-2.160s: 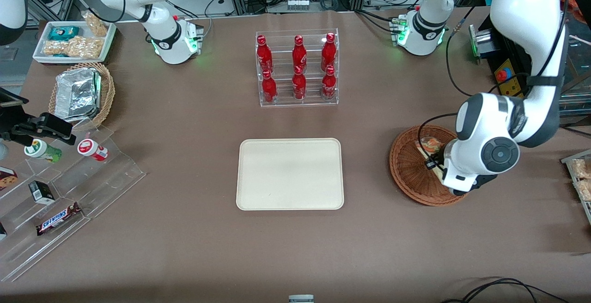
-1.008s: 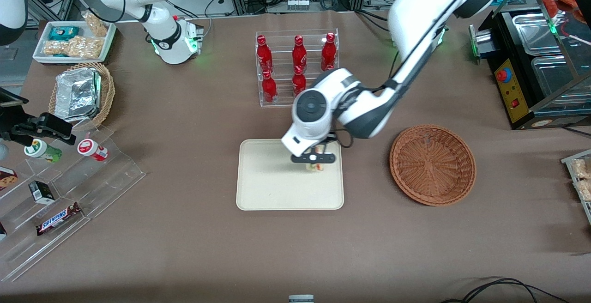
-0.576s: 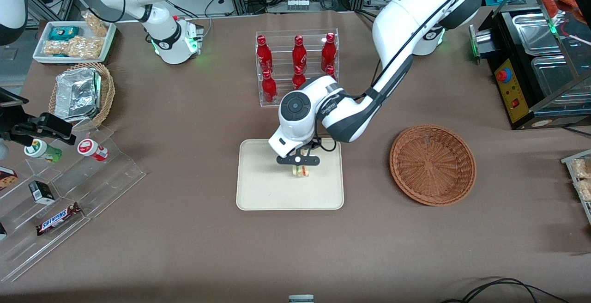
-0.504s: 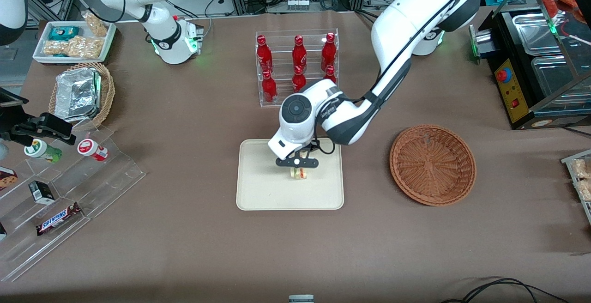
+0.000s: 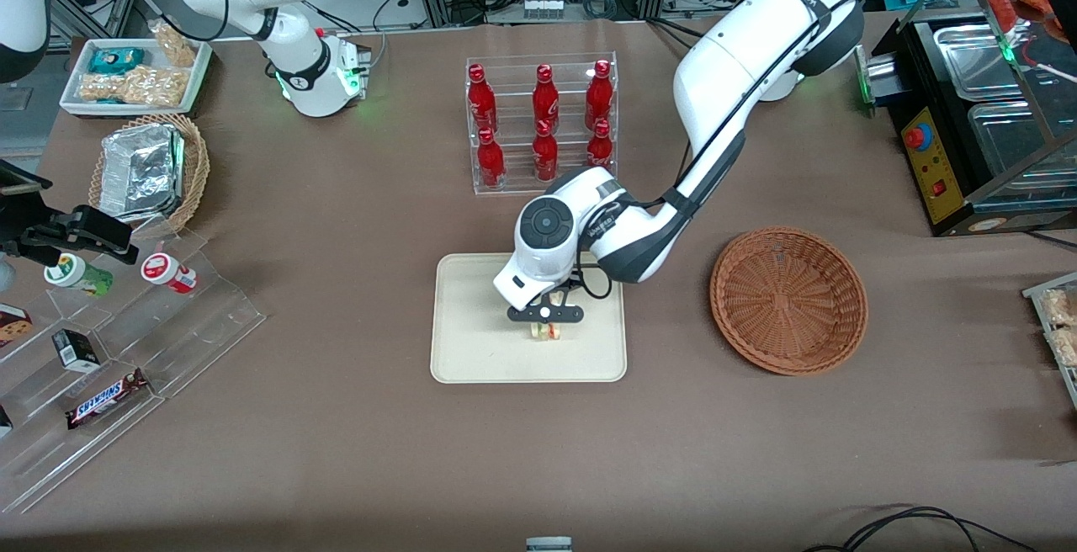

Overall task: Place sandwich from basket to tray
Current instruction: 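Carry the sandwich over the cream tray and lower it, then open the left gripper to release the sandwich onto the tray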

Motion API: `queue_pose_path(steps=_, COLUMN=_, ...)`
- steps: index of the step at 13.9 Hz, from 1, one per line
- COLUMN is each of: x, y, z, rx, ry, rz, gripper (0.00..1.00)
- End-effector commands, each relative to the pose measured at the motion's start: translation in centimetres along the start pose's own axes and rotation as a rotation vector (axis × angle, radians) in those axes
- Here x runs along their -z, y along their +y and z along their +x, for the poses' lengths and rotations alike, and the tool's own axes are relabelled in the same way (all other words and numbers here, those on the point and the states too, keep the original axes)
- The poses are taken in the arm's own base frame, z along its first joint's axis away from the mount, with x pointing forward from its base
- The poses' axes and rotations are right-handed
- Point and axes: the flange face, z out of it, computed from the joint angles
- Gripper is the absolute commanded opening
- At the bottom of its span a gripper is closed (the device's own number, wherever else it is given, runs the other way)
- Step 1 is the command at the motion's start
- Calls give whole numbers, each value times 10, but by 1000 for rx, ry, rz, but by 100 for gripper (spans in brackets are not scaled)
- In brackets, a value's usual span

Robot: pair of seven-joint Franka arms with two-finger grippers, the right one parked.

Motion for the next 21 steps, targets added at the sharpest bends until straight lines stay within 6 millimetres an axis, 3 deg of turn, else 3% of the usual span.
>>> queue_pose_path(steps=1, x=4, y=4, z=5, rx=13, ry=25, rz=3, gripper=43)
queue_pose_path(steps=5, x=15, y=2, z=7, rx=60, ry=28, rz=-2, gripper=45)
queue_pose_path(steps=6, x=21, y=1, z=8, rx=81, ry=34, rz=-3, gripper=61)
queue_pose_path(steps=7, x=31, y=1, z=7, rx=89, ry=37, rz=-1, gripper=62)
queue_pose_path(steps=9, x=67, y=-18, z=11, rx=134, ry=5, rz=41, gripper=63)
queue_pose_path(steps=10, x=101, y=-35, z=16, rx=173, ry=-20, rz=28, gripper=74)
queue_pose_path(steps=11, x=134, y=-48, z=17, rx=210, ry=-55, rz=-6, gripper=100)
queue_pose_path(steps=12, x=161, y=-61, z=18, rx=235, ry=-77, rz=-33, gripper=100)
queue_pose_path(steps=13, x=185, y=-79, z=21, rx=263, ry=-85, rz=-34, gripper=100)
queue_pose_path(steps=16, x=221, y=-143, z=19, rx=312, ry=-167, rz=91, gripper=100)
queue_pose_path(steps=20, x=280, y=-271, z=26, rx=323, ry=-196, rz=127, gripper=100)
queue_pose_path(steps=21, x=291, y=-293, z=25, rx=312, ry=-212, rz=134, gripper=100)
